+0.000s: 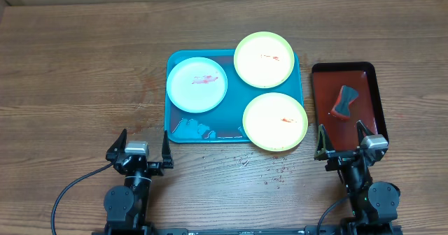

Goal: Clean dirty plates on tray and stack at the side

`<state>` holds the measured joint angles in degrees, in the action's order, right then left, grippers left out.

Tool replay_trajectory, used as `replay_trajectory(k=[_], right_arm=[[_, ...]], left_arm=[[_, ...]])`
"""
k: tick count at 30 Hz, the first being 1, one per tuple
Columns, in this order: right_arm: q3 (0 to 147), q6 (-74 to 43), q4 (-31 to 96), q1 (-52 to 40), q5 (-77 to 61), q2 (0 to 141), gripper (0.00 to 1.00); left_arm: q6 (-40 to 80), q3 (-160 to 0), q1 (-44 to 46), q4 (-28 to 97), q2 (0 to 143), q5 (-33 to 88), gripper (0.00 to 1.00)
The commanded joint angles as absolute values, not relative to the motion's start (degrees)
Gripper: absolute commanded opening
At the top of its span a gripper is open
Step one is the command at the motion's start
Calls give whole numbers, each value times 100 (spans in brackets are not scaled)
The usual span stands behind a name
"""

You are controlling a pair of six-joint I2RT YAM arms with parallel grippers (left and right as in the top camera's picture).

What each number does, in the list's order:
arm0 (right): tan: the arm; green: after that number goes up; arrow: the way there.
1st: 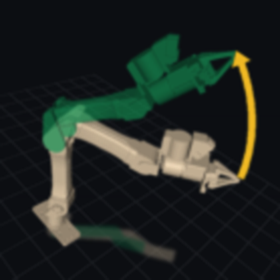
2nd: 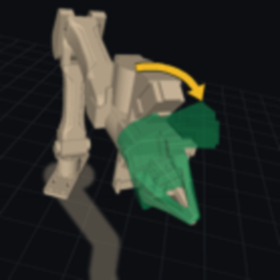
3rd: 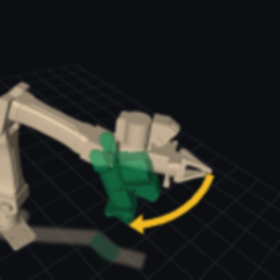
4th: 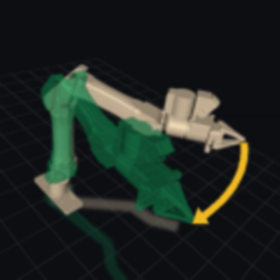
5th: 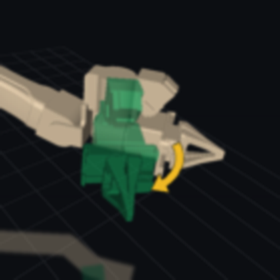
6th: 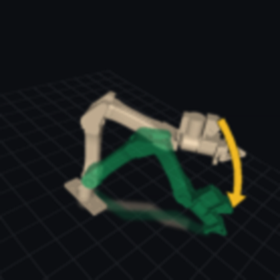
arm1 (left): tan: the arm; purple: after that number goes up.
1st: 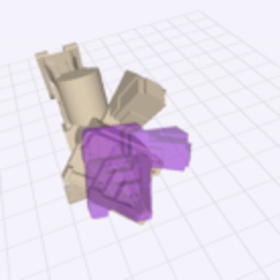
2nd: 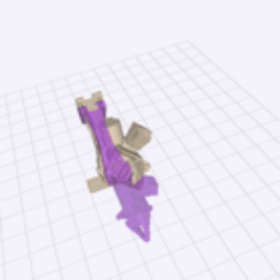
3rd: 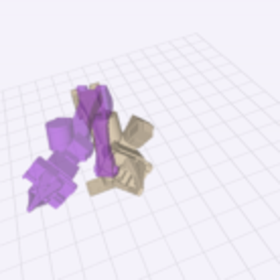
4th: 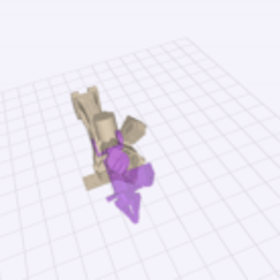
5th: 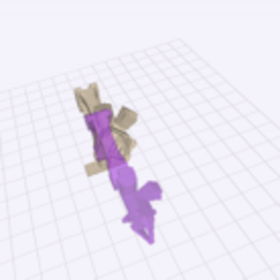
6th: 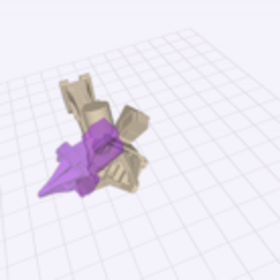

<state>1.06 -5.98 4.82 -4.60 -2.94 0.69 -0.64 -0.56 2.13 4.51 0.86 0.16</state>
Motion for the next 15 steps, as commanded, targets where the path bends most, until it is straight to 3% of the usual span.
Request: replay_trajectory(k=[1, 15], right_arm=[[45, -593, 462, -493, -259, 16, 100], [47, -593, 451, -491, -198, 16, 100]], left_arm=[[-174, -27, 187, 445, 25, -21, 100], [-174, -27, 187, 445, 25, -36, 100]])
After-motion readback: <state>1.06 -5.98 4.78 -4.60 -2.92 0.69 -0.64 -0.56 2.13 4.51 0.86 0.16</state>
